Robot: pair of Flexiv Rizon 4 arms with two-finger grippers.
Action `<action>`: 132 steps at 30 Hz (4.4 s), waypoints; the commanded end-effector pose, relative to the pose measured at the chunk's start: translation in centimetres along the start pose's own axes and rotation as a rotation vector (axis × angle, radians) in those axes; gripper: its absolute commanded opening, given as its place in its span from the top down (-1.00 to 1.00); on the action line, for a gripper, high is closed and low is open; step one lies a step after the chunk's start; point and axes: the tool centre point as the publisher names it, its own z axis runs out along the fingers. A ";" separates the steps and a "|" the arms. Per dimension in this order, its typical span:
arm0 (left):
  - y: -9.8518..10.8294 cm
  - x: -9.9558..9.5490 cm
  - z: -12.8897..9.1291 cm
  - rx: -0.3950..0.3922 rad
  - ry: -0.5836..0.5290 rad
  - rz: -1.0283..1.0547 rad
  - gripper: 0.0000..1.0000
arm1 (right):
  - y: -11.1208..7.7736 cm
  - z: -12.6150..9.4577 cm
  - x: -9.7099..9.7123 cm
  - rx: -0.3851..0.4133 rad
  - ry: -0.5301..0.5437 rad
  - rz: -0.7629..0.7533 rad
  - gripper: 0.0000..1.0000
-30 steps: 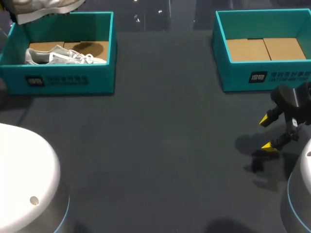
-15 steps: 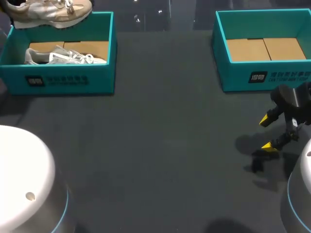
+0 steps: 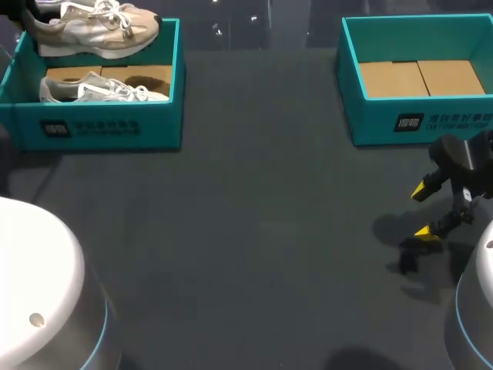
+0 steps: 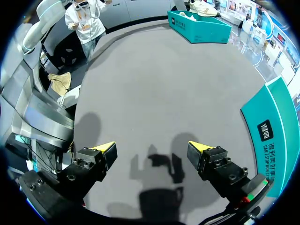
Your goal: Take the shoe out of the shoebox, open the shoe tongue, remove and reinsert the insole, then place the shoe into the shoebox
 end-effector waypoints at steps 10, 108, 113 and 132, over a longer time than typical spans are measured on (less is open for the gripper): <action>0.5 0.1 2.6 0.069 0.015 -0.004 1.00 | 0.0 0.0 0.1 0.002 -0.002 0.001 -1.00; 1.6 -3.6 8.6 0.072 -0.026 0.002 -0.52 | 0.0 0.0 0.1 0.002 -0.002 0.001 -1.00; 0.8 -4.0 5.9 0.051 -0.048 0.009 -0.51 | 0.0 0.0 0.1 0.002 -0.002 0.001 -1.00; -7.1 -3.5 -1.8 0.148 -0.062 0.008 -1.00 | 0.0 0.0 0.1 0.002 -0.002 0.001 -1.00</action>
